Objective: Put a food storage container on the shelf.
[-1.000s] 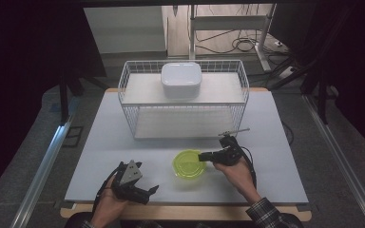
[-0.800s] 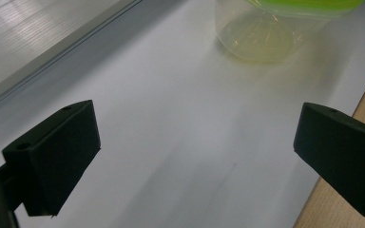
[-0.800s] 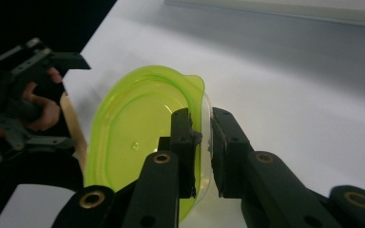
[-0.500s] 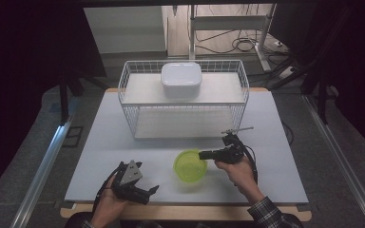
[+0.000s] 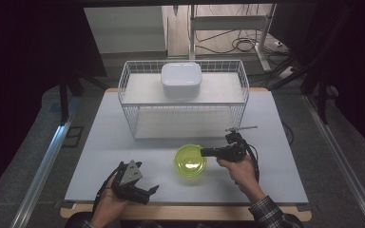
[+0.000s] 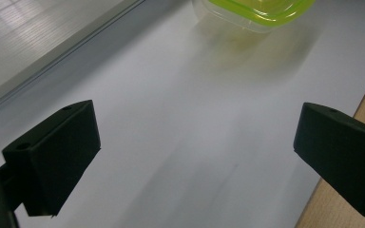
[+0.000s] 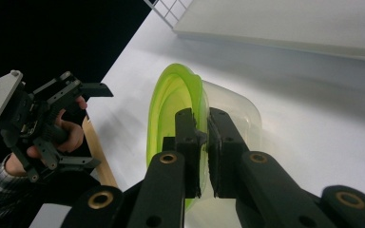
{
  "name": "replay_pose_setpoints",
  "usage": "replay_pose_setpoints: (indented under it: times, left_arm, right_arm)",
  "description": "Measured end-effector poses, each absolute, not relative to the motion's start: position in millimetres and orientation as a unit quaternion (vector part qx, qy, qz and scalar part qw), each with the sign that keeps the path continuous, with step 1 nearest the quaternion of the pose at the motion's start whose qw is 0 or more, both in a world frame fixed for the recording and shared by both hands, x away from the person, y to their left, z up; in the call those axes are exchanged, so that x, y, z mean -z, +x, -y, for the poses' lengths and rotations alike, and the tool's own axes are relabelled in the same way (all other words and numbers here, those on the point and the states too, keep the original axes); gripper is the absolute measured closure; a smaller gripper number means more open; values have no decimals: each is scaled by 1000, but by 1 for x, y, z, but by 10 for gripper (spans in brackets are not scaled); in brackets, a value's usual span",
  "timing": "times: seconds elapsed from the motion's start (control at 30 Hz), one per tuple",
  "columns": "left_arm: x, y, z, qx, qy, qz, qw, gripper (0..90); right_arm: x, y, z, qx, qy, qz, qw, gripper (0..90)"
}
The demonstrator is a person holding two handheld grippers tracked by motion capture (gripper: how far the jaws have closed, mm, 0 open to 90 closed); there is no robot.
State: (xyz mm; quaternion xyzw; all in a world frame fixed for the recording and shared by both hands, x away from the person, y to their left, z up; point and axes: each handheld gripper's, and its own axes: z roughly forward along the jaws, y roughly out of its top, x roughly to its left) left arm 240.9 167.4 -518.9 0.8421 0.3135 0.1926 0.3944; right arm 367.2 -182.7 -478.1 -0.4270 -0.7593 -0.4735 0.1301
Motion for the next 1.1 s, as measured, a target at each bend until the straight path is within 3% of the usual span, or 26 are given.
replay_pose_setpoints:
  times: [0.77,1.1]
  left_arm:
    - [519,241,-167,-194,845,-310,391,12]
    - [519,242,-167,-194,844,-312,391,12]
  right_arm:
    - [463,369,188,506,-425,734,158,840]
    - [427,372,194,546,-413,711,161,840]
